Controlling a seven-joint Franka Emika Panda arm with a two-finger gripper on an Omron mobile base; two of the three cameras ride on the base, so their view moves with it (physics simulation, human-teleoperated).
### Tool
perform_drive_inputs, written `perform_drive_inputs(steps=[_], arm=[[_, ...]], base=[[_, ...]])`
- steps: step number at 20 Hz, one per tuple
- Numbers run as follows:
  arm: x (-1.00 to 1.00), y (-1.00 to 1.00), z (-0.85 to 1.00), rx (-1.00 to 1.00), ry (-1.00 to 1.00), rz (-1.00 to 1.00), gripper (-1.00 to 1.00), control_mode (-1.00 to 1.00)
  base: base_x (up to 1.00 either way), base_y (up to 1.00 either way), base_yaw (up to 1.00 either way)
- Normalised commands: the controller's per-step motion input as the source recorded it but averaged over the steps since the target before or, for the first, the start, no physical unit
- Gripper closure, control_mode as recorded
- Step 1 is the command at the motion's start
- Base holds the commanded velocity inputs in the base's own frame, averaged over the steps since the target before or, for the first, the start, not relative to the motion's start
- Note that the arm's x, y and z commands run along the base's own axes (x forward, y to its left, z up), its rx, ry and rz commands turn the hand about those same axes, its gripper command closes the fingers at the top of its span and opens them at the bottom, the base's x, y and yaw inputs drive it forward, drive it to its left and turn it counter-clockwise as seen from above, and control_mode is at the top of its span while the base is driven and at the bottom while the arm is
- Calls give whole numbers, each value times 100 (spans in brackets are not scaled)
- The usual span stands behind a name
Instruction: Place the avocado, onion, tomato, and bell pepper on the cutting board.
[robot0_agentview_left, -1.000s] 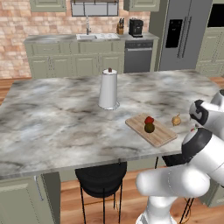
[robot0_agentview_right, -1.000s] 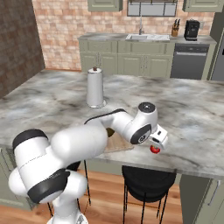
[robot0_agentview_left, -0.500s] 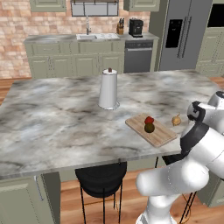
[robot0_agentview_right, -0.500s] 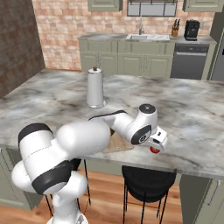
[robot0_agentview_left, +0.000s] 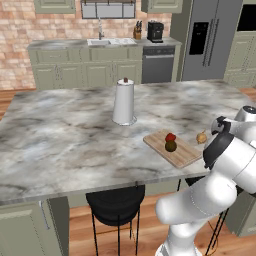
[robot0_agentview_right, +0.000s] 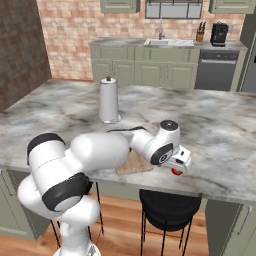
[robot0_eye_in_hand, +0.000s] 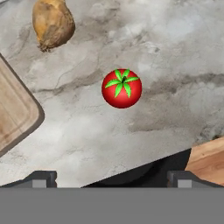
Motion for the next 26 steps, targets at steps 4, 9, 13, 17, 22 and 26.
perform_drive_inputs(steps=[4,9,13,17,22,26], arm=[[8,-1,-14,0,3,5,-100,-100],[7,-1,-10,0,1,5,-100,-100],[6,-4,-9,0,2,5,-100,-100],[3,-12,-6,0,1,5,-100,-100],[4,-13,-3,0,1,3,-100,-100],[12,-2,-7,0,0,3,-100,-100]], base=[[0,0,0],[0,0,0],[0,0,0],[0,0,0],[0,0,0],[0,0,0]])
